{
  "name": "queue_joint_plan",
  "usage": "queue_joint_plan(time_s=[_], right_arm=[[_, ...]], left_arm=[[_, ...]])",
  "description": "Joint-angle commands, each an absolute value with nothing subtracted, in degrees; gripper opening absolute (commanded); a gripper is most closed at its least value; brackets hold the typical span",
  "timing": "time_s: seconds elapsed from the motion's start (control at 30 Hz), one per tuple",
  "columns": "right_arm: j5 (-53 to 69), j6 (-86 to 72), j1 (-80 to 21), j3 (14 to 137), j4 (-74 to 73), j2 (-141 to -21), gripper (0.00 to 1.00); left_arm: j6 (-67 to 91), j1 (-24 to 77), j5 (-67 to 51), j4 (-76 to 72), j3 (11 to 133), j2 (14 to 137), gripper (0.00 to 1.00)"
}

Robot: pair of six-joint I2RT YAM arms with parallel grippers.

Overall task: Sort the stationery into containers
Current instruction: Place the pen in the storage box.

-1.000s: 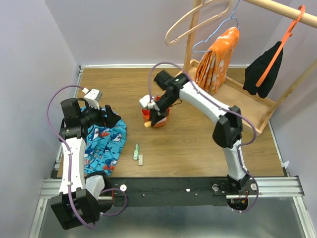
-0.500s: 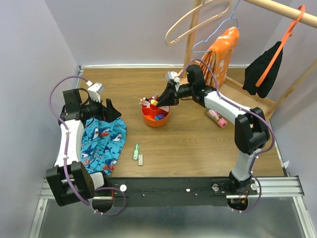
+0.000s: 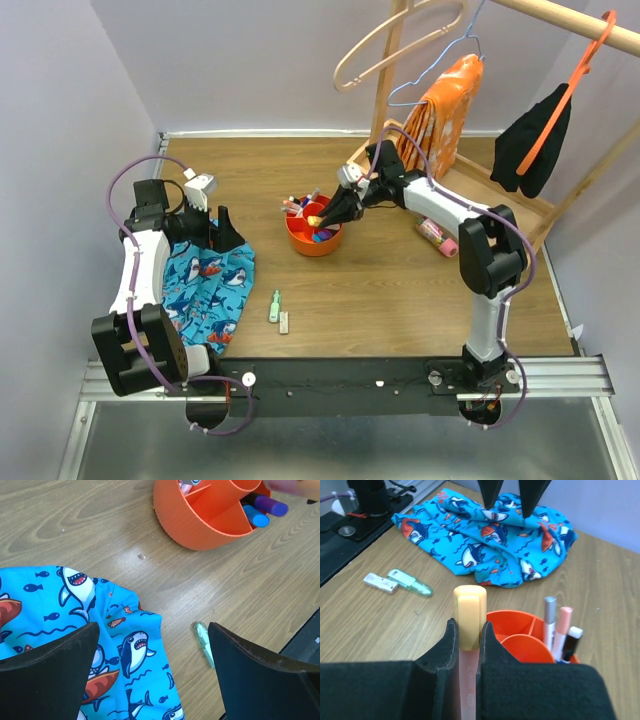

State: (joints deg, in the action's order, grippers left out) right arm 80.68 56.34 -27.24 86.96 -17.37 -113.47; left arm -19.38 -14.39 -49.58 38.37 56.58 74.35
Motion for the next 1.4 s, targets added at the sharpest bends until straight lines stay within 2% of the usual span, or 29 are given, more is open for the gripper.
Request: queue_joint_plan(time_s=[0.0, 0.3, 0.4, 0.43, 0.53, 0.6, 0.83, 1.03, 1.17, 1.2, 1.3, 1.37], right_arm=[[85.0, 67.8, -27.0, 90.1, -28.3, -115.7, 0.01], [84.2, 76.0, -27.7, 88.8, -32.1, -117.2, 0.01], [83.4, 77.9, -27.8, 89.0, -32.9, -118.2, 0.12], [83.2, 78.2, -27.8, 89.3, -33.5, -118.6, 0.21], [82.6, 83.7, -27.8, 91.4, -39.9, -119.7, 0.31], [82.0, 92.0, -27.8, 92.6, -47.1, -120.1, 0.33], [81.2, 101.6, -27.6, 93.8, -56.8, -118.9, 0.49], [80.1, 105.8, -26.7, 96.9, -66.1, -116.9, 0.52], [77.6, 100.1, -26.3, 97.5, -64.6, -113.4, 0.53], [77.1, 94.6, -26.3, 97.0, -63.3, -110.9, 0.53], [74.3, 80.8, -26.3, 92.4, -53.6, -105.5, 0.54], [72.9, 70.5, -26.5, 88.2, -41.6, -98.9, 0.54]], left_arm=[[-21.7, -14.2, -48.1, 40.3, 58.1, 74.9, 0.99], [-20.9, -14.0, -48.5, 39.5, 57.5, 75.3, 0.99], [-20.9, -14.0, -48.6, 39.6, 57.4, 75.1, 0.99], [-20.9, -13.9, -48.7, 39.7, 57.3, 75.1, 0.99], [-20.9, -13.7, -48.2, 39.9, 57.3, 75.0, 0.99], [-20.7, -13.4, -47.3, 40.0, 57.5, 74.6, 0.99], [-20.5, -12.8, -47.9, 40.1, 57.7, 73.9, 0.99], [-18.6, -12.4, -48.9, 38.7, 57.0, 72.8, 0.99], [-18.9, -10.1, -48.7, 39.8, 57.2, 71.0, 0.99], [-19.9, -7.9, -48.2, 40.5, 57.1, 70.6, 0.99], [-22.0, -1.6, -44.2, 43.7, 55.8, 68.3, 0.99], [-22.8, 2.1, -41.1, 44.7, 53.8, 66.8, 0.99]])
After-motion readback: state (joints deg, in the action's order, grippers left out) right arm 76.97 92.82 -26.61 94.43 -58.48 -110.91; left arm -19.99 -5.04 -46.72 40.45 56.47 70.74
